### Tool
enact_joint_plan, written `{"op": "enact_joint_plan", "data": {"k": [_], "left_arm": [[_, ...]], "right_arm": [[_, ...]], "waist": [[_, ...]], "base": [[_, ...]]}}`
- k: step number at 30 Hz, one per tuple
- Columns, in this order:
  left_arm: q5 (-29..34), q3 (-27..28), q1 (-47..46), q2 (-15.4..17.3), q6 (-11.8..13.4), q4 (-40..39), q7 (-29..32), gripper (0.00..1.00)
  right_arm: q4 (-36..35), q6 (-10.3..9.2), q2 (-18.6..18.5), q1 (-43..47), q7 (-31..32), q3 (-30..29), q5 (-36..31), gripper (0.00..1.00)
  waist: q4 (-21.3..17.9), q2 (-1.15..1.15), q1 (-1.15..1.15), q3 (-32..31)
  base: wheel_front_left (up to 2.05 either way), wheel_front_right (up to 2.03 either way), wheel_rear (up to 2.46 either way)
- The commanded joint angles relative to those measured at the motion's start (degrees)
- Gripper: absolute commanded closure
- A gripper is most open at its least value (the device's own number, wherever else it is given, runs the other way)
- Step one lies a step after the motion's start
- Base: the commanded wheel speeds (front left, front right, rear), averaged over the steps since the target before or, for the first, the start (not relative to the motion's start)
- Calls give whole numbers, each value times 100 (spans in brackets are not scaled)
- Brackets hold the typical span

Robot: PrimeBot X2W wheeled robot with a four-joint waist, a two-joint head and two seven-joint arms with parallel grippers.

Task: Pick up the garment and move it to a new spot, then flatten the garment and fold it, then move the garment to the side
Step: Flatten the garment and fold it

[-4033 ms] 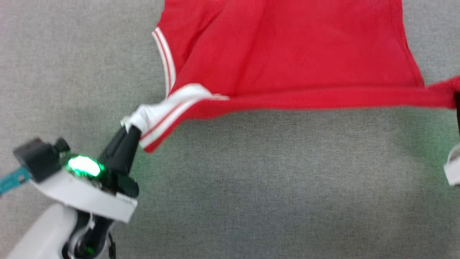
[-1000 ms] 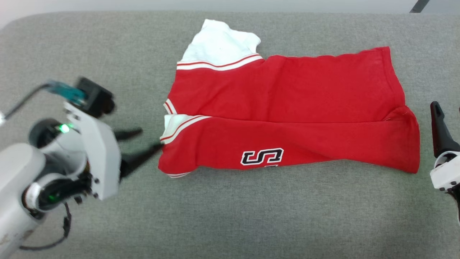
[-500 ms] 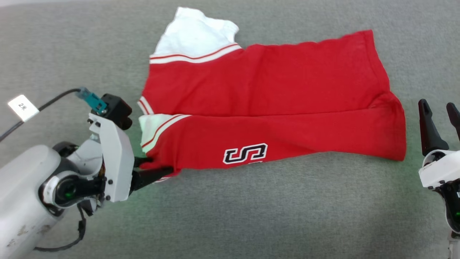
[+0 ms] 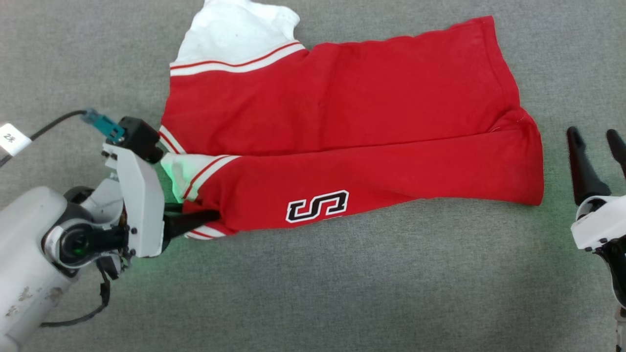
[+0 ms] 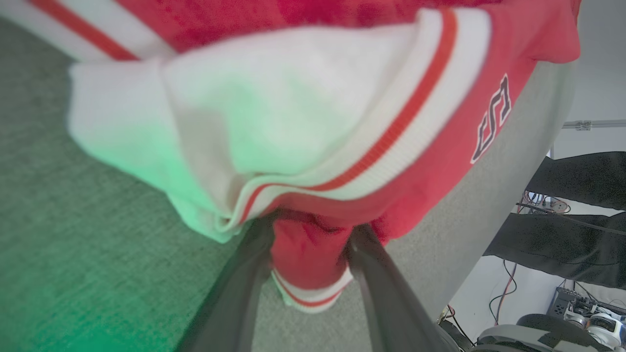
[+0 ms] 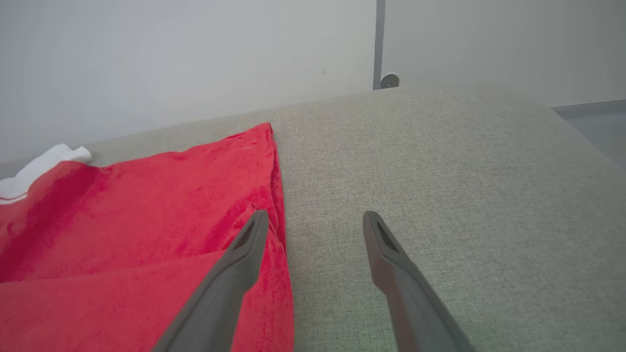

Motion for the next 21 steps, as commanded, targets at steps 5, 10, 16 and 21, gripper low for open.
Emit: {"op": "enact_joint_plan", "data": {"k": [5,10,16,21], "left_arm": [[-15,-164,200,-265,-31,118,-92,100],[14,-185,231,-307,-55,35,-212,100],[78,-232,272,-272,-63,-228,-383,100],[115,-243,276,-243,-63,-395,-552,100]], "right_arm": [[-64,-7,-372,-115,596,362,-111,0],[-125,-7,-804,-106,1672,793,-22,0],[-299,-7,-1120,-169,3104,1009,258,0],[-331,-7,-1111,-249,3793,1047,260,0]], "waist": [[41,0,0,3],[126,0,0,-40],[224,0,0,-16],[306,0,0,42]], "base": [[0,0,0],[0,0,0],[0,0,0],[0,0,0]]}}
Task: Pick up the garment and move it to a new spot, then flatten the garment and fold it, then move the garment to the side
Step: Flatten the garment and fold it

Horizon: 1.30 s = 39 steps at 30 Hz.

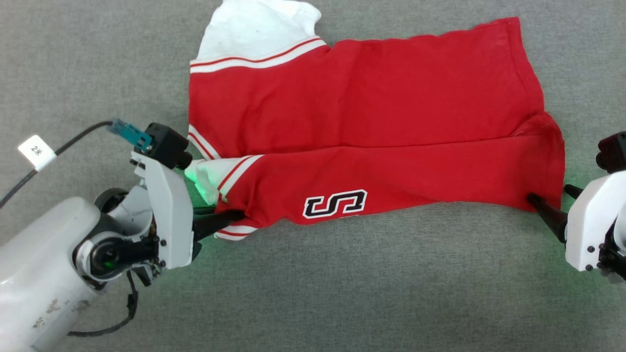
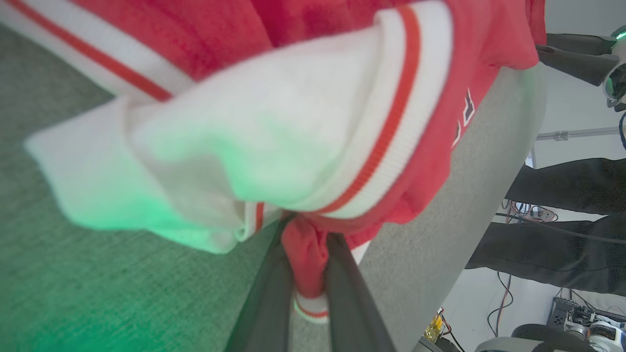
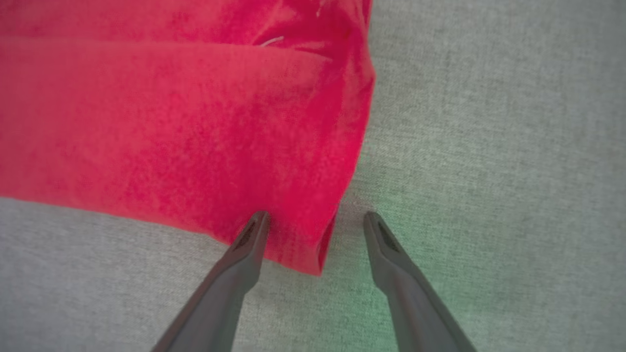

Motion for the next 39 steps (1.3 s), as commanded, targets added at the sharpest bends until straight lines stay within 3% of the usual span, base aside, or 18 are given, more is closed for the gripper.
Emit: {"op": "enact_joint_plan", "data": {"k": [1,3,4,5,6,7,15,28,37,38,39], "left_arm": [[47,-128,187,-66,-11,-22,-23,100],[80,-142,181,-73,-11,-54,-101,100],[91,-153,178,-75,-11,-64,-134,100],[111,-173,177,-81,-10,-73,-168,100],[117,-185,177,-88,-10,-83,-207,100],[119,-192,180,-95,-10,-82,-248,100],[258,-249,283,116,-1,-274,-746,100],[510,-289,987,1122,-4,-1366,-1762,100],[602,-341,1391,1347,67,-1708,-2158,100],[630,-353,1395,1351,69,-1710,-2171,94],[638,-334,1398,1339,74,-1710,-2219,58]], "right_arm": [[9,-7,31,-115,108,21,-31,0],[60,-7,53,-122,197,31,-93,0],[84,-7,59,-148,207,44,-126,35],[117,-7,77,-174,208,25,-159,59],[147,-7,100,-190,204,10,-177,94],[174,-7,114,-181,208,-4,-175,100],[41,-7,101,58,57,-238,-126,100],[-1013,-7,191,1342,142,-704,23,100],[-1569,-7,402,2037,192,-934,2,100],[-1596,-7,419,2035,135,-978,-36,89],[-1619,-7,424,2029,77,-999,-62,59]], "waist": [[44,0,0,39],[78,0,0,57],[92,0,0,64],[111,0,0,69],[127,0,0,68],[144,0,0,63],[225,0,0,-87],[283,0,0,-264],[296,0,0,-256],[299,0,0,-266],[301,0,0,-277]], "base": [[0,0,0],[0,0,0],[0,0,0],[0,0,0],[0,0,0],[0,0,0],[0,0,0],[0,0,0],[0,0,0],[0,0,0],[0,0,0]]}}
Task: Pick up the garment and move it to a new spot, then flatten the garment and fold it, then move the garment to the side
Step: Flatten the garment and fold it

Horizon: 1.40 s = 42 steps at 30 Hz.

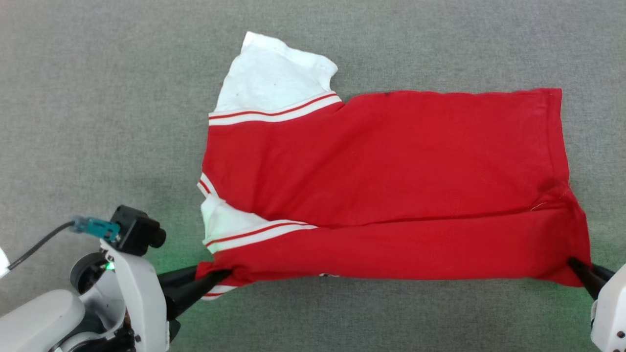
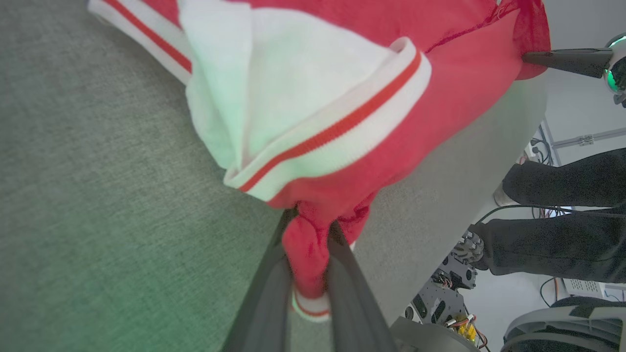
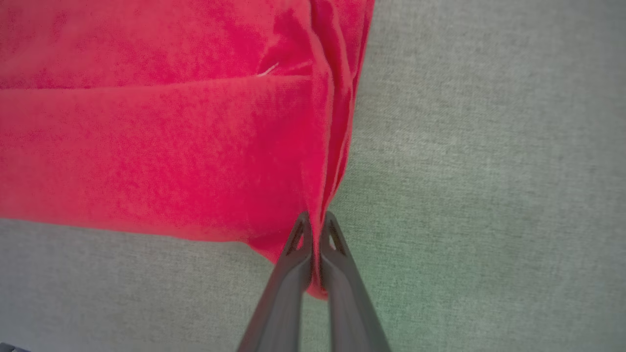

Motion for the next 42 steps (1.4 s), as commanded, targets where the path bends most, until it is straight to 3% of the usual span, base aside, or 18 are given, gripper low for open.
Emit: {"op": "enact_joint_plan", "data": {"k": [1,6,14,20,24,30,36,42], "left_arm": [[3,25,78,-7,32,-2,-115,3],[-97,168,233,-22,71,-24,-539,0],[-112,646,774,-202,480,112,-2146,0],[191,1290,1015,-732,797,494,-2690,0],[956,1990,990,-1187,913,846,-2701,0],[1733,2586,364,-1542,508,1438,-2704,0],[1801,2546,-966,-1567,97,2303,-2224,0],[2059,2161,-2465,-1511,-45,3372,-1421,0]], "right_arm": [[-63,-7,23,2,-146,-79,-68,2],[-173,-7,110,-14,-488,-217,-76,0],[-195,-7,205,-292,-1969,-197,-336,0],[238,-6,423,-724,-3589,242,-592,0],[639,-7,707,-942,-4518,384,-784,0],[1101,-6,1078,-1187,-5482,561,-1054,0],[1381,-7,1246,-1407,-5947,958,-1200,0],[1422,-7,1361,-1552,-6138,1264,-1222,0]], "waist": [[-1,0,0,-33],[11,0,0,-126],[97,0,0,-310],[160,0,0,-408],[141,0,0,-452],[-155,0,0,-424],[-728,0,0,-218],[-1338,0,0,128]], "base": [[0,0,0],[0,0,0],[0,0,0],[0,0,0],[0,0,0],[0,0,0],[0,0,0],[0,0,0]]}}
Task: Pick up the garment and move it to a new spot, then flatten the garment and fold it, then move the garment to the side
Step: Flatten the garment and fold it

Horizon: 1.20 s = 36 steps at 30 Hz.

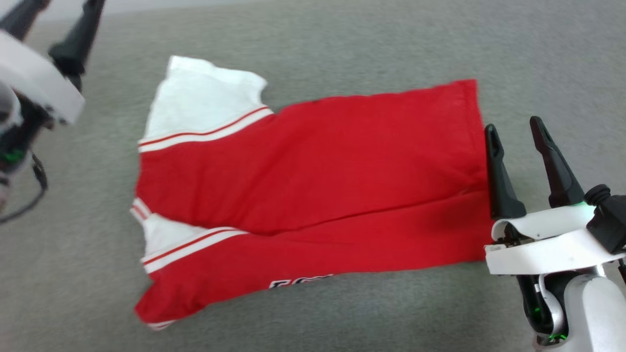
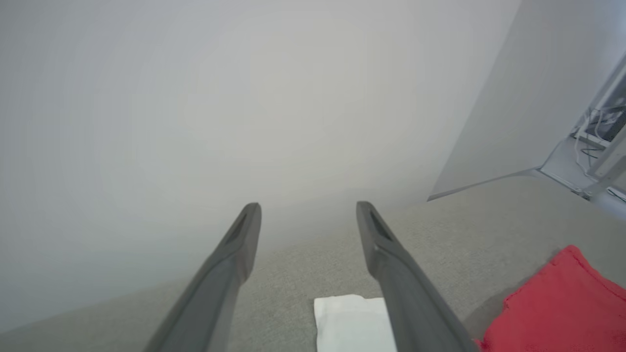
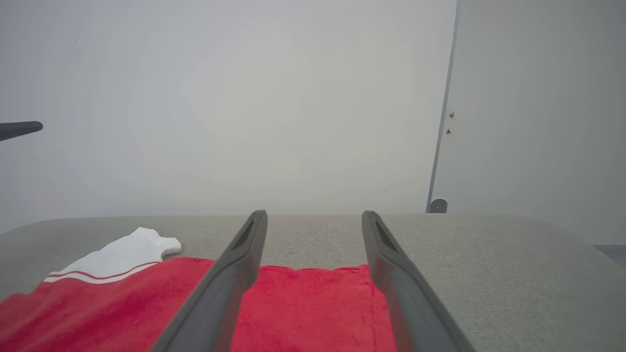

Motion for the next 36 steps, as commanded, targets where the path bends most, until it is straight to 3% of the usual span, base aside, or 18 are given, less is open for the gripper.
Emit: {"op": "enact_joint_plan", "data": {"k": [1,6,14,21,27,28,30,31,33,34,36], "left_arm": [[-24,-108,-294,-39,-34,325,225,0],[-35,-805,-1033,157,-36,830,1076,0],[-657,-1910,-1654,666,-29,1110,3319,0],[-1249,-2307,-1777,850,-31,1374,4556,0],[-1758,-2354,-1741,806,-29,1362,4978,0],[-1821,-2367,-1740,796,-30,1332,5034,7],[-1932,-2392,-1739,775,-32,1234,5111,52],[-2011,-2388,-1738,755,-33,1199,5145,70],[-2071,-2407,-1759,731,-39,1121,5143,95],[-2072,-2422,-1776,728,-41,1085,5103,100],[-2083,-2430,-1802,736,-40,1025,5015,100]], "right_arm": [[-24,-6,37,-45,-82,47,-32,0],[-83,-7,86,48,-196,247,-15,0],[-185,-7,100,158,-240,471,105,0],[-221,-6,100,131,-269,511,180,0],[-230,-7,99,105,-278,502,227,0],[-218,-7,99,100,-263,497,241,0],[-195,-6,100,25,-205,491,238,0],[-179,-7,100,-39,-138,487,198,0],[-139,-7,100,-189,54,498,125,0],[-117,-7,100,-290,167,486,88,0],[-46,-6,100,-546,478,491,15,0]], "waist": [[-575,0,0,392],[-1002,0,0,620],[-1296,0,0,796],[-1366,0,0,926],[-1379,0,0,1055],[-1371,0,0,1066],[-1349,0,0,1084],[-1335,0,0,1090],[-1305,0,0,1097],[-1284,0,0,1103],[-1243,0,0,1114]], "base": [[0,0,0],[0,0,0],[0,0,0],[0,0,0],[0,0,0],[0,0,0],[0,0,0],[0,0,0],[0,0,0],[0,0,0],[0,0,0]]}}
